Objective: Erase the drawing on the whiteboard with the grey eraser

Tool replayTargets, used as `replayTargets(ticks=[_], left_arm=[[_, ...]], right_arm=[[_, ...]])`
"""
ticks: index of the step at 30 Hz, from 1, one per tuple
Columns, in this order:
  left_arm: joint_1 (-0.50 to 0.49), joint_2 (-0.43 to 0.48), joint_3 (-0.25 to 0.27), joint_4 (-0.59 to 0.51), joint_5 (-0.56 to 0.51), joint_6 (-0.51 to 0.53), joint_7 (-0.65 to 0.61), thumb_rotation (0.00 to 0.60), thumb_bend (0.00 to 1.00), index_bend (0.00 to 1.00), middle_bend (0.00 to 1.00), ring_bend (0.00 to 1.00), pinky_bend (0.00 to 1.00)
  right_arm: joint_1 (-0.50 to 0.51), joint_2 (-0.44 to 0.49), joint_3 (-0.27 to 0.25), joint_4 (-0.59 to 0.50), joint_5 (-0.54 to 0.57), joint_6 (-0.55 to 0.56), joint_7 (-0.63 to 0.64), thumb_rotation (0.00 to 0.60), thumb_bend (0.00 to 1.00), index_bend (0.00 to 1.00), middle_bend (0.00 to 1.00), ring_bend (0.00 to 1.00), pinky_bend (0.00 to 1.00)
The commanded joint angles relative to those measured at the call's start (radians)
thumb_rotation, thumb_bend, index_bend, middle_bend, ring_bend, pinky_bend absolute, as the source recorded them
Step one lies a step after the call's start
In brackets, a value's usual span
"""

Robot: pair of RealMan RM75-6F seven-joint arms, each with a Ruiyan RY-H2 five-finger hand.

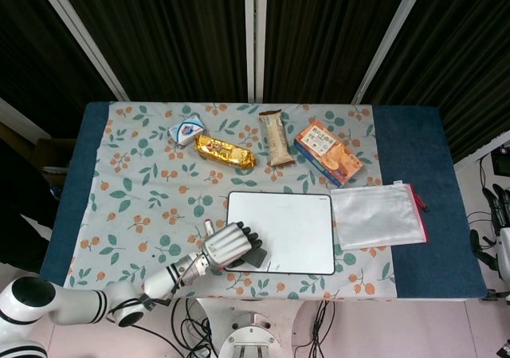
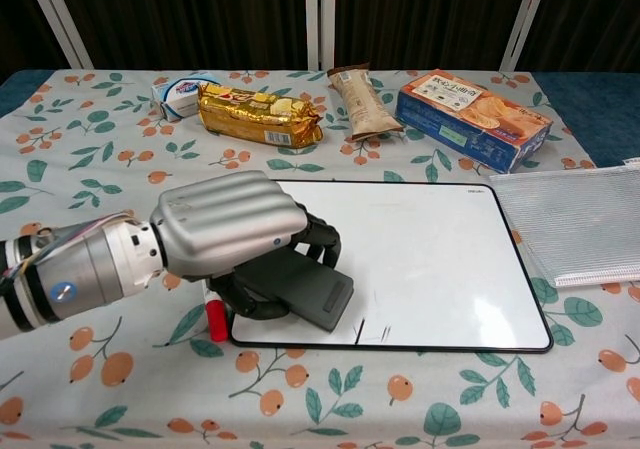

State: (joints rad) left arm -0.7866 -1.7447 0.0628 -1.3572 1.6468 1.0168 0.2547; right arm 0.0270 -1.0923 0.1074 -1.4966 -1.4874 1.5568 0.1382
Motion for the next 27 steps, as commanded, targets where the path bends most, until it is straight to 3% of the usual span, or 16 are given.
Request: replayTargets(ticks=[1,27], left_arm=[[0.004,-0.006,0.003,-0.006,0.007,0.005,-0.005,0.600,0.42,0.72,0.64,0.59,0.51],[-0.029,-0.119,-0.035,0.048,0.011,-0.055,-0.004,0.600,0.42,0.73,0.64,0.59,0.51]], right_arm=[[-0.002,0.002,0.001,0.000,0.002,0.003,0.002,0.600,0.39,0.00,0.00,0.00,0.00],[-0.010,0.001,-0.003,0.029,0.001,0.008,0.046,0.600,0.40,0.00,0.00,0.00,0.00]])
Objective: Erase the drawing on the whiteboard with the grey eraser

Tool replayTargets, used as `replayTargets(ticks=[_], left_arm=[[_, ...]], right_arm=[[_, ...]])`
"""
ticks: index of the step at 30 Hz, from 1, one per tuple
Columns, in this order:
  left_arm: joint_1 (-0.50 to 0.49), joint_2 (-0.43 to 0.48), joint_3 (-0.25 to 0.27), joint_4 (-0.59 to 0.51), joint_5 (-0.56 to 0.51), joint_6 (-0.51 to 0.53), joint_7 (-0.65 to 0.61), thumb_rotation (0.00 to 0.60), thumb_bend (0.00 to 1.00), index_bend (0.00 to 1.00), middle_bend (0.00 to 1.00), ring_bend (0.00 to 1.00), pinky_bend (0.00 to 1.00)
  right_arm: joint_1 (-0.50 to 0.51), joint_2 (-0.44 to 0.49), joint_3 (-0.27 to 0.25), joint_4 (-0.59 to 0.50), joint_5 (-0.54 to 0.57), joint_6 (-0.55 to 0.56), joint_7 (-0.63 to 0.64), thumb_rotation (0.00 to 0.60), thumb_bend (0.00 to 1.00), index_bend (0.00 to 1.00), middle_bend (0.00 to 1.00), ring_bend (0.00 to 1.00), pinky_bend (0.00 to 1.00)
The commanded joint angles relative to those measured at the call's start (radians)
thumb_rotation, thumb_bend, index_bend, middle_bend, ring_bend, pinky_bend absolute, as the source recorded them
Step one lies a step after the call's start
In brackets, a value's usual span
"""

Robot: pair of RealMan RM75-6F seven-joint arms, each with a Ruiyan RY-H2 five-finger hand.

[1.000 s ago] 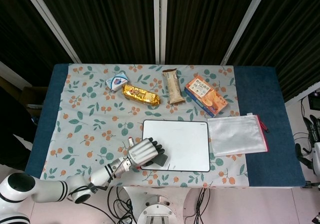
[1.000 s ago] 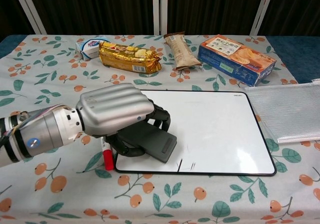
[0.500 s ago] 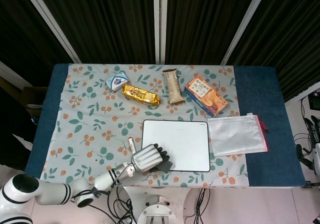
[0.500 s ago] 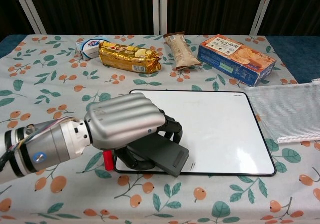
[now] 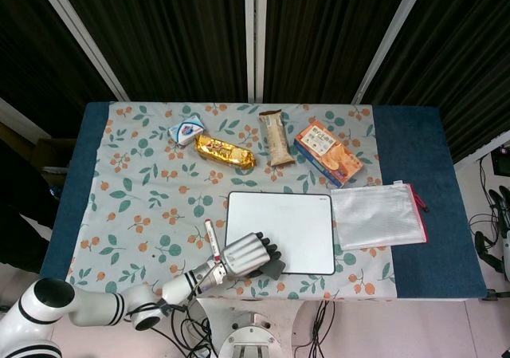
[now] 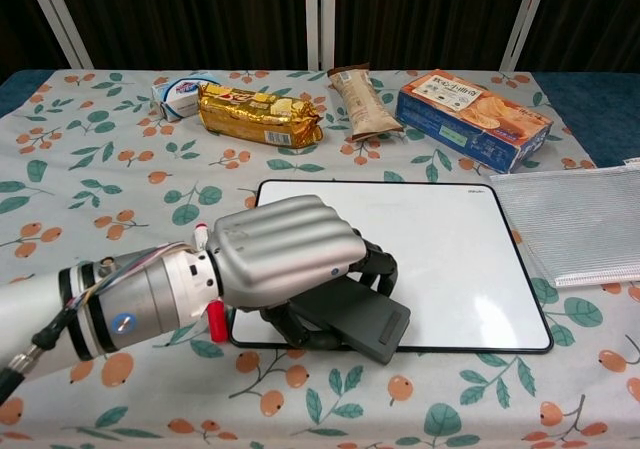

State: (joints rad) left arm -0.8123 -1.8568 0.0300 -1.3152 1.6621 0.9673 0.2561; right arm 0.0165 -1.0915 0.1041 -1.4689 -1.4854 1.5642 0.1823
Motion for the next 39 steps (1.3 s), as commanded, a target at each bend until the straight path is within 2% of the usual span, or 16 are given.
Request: replayTargets(ticks=[1,11,29,39], left_arm=[[-0.004,-0.011,-0.004,0.008,-0.006,-0.009,-0.009,0.600,0.42,0.73,0.64,0.59,0.51],[-0.024,-0.021,-0.022,0.025,-0.015,-0.029,-0.016,0.600,0.42,0.73,0.64,0.60,0.51],[0.024,0.092,0.007,0.017,-0.041,0.001,-0.002,0.600,0.43,0.73,0.64,0.60,0.51],[0.023,0.087,0.005,-0.044,-0.005,0.036,-0.004,0.600,0.43,0.73,0.64,0.60,0.51]], right_arm=[[0.000,0.000,0.001,0.003,0.000,0.001,0.003,0.600,0.40,0.00,0.00,0.00,0.00],[0.001,0.003,0.004,0.006,0.005,-0.003,0.008,0.600,0.39,0.00,0.00,0.00,0.00],[0.008,0.000,0.003,-0.013,-0.001,-0.007,-0.023,0.600,0.39,0.00,0.00,0.00,0.00],[0.010,-0.001,0.001,-0.016,-0.001,-0.011,-0.031,0.600,0.39,0.00,0.00,0.00,0.00]])
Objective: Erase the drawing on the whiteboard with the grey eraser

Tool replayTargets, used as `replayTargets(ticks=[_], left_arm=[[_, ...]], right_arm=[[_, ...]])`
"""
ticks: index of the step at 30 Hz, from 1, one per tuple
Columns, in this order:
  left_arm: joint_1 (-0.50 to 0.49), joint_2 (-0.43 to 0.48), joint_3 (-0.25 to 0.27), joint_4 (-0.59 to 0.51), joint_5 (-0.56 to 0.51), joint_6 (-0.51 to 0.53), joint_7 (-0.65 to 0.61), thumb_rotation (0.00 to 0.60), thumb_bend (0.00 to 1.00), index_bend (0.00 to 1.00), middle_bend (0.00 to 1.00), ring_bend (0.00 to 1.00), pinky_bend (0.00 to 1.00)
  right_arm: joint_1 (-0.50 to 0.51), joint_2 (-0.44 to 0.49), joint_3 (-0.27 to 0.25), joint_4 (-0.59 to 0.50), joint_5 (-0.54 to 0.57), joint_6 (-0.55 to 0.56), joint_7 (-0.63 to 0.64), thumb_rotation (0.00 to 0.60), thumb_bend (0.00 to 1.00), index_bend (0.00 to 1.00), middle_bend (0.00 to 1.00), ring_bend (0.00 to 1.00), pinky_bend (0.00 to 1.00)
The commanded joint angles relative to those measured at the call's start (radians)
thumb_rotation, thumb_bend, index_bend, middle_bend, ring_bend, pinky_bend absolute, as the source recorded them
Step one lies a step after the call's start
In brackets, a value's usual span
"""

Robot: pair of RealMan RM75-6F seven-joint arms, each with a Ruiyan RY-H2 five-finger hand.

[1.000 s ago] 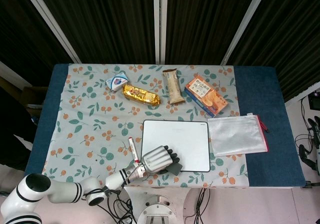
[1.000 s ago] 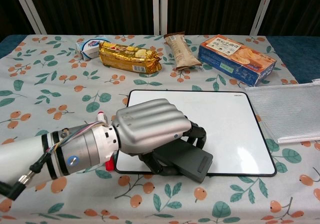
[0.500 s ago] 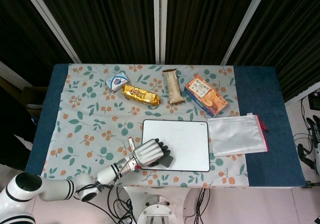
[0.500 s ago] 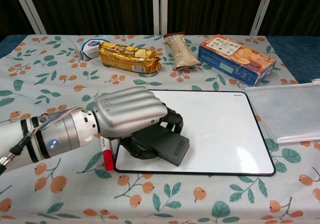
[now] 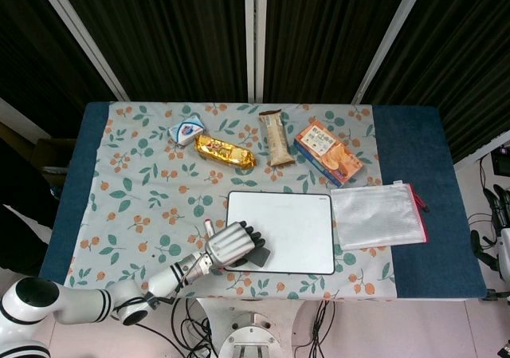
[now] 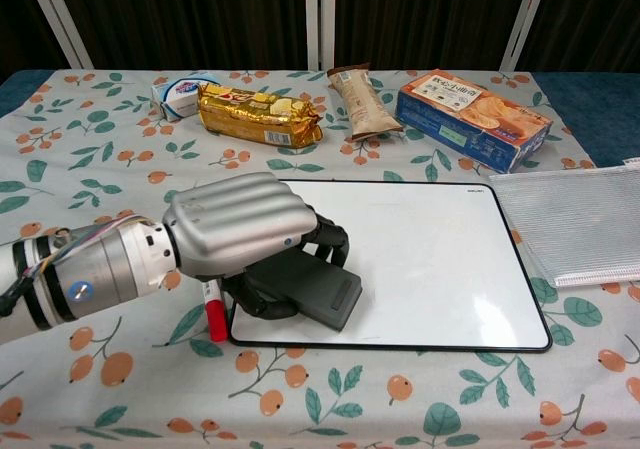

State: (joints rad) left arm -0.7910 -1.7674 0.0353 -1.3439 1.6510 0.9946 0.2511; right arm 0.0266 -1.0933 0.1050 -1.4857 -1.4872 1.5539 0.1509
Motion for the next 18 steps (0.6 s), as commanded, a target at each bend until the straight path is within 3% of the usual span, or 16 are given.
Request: replayTargets(ticks=[1,10,18], left_arm=[[0.004,-0.005,0.001,-0.021,0.006,0.010,0.000,0.600,0.43,0.73,0.64,0.60,0.51],[0.012,-0.069,0.004,-0.023,0.000,0.002,0.000,0.600,0.43,0.73,0.64,0.60,0.51],[-0.005,-0.133,-0.026,0.018,-0.006,-0.012,0.021,0.600,0.43,0.74,0.65,0.60,0.51]], right_arm=[[0.000,0.001,0.000,0.002,0.002,-0.002,0.002,0.600,0.39,0.00,0.00,0.00,0.00],[0.002,-0.006,-0.005,0.015,-0.001,-0.008,0.011,0.600,0.40,0.00,0.00,0.00,0.00],[0.004,-0.009,-0.005,0.019,0.000,-0.012,0.011,0.600,0.40,0.00,0.00,0.00,0.00]])
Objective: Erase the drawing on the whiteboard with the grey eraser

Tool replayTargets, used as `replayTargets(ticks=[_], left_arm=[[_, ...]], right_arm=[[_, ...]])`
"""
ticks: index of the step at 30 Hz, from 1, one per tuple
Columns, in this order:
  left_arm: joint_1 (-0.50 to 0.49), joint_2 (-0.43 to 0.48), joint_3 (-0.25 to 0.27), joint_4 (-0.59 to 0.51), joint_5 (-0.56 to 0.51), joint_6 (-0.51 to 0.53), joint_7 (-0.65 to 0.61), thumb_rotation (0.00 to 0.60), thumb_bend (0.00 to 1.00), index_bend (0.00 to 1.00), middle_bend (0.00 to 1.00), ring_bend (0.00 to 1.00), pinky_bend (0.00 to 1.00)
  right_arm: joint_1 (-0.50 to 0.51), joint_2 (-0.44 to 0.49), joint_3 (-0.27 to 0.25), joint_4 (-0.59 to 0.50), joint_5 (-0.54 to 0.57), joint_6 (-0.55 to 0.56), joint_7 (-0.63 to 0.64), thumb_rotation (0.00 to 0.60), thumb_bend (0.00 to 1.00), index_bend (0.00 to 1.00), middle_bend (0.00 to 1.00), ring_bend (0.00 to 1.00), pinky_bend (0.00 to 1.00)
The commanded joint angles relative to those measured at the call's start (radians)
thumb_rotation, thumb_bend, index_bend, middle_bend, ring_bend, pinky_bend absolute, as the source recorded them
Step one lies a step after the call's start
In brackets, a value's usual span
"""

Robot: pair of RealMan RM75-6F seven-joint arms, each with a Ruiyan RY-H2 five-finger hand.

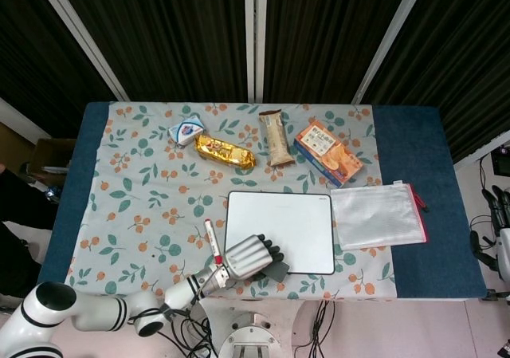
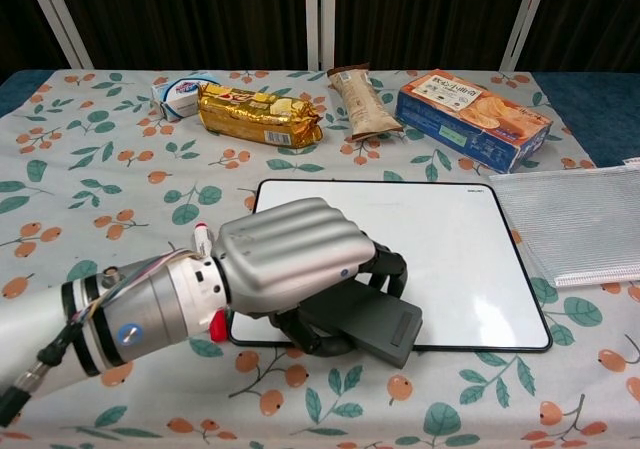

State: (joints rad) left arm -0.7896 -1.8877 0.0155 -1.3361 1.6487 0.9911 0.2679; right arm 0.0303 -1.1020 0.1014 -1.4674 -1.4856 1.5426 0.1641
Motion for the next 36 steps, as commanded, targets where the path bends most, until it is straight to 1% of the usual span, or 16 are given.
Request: replayTargets(ticks=[1,7,17,29,36], left_arm=[[-0.008,-0.017,-0.008,0.012,-0.006,-0.013,0.003,0.600,0.43,0.74,0.65,0.60,0.51],[-0.012,-0.036,-0.016,0.038,-0.016,-0.021,0.003,0.600,0.43,0.74,0.65,0.60,0.51],[-0.011,-0.032,-0.008,0.047,-0.012,-0.019,0.008,0.600,0.43,0.74,0.65,0.60,0.51],[0.009,0.014,0.012,0.044,-0.010,-0.003,0.038,0.600,0.43,0.74,0.65,0.60,0.51],[0.022,0.059,0.025,0.048,-0.002,0.013,0.050,0.600,0.43,0.74,0.65,0.60,0.51]], right_arm=[[0.001,0.000,-0.003,0.001,-0.005,-0.003,-0.003,0.600,0.40,0.00,0.00,0.00,0.00],[0.001,0.004,-0.001,0.003,-0.004,0.002,0.003,0.600,0.40,0.00,0.00,0.00,0.00],[0.001,0.007,0.001,0.005,-0.001,0.001,0.009,0.600,0.40,0.00,0.00,0.00,0.00],[0.003,0.005,-0.002,-0.002,-0.006,0.001,-0.004,0.600,0.40,0.00,0.00,0.00,0.00],[0.002,0.007,-0.002,-0.012,-0.006,0.004,-0.015,0.600,0.40,0.00,0.00,0.00,0.00]])
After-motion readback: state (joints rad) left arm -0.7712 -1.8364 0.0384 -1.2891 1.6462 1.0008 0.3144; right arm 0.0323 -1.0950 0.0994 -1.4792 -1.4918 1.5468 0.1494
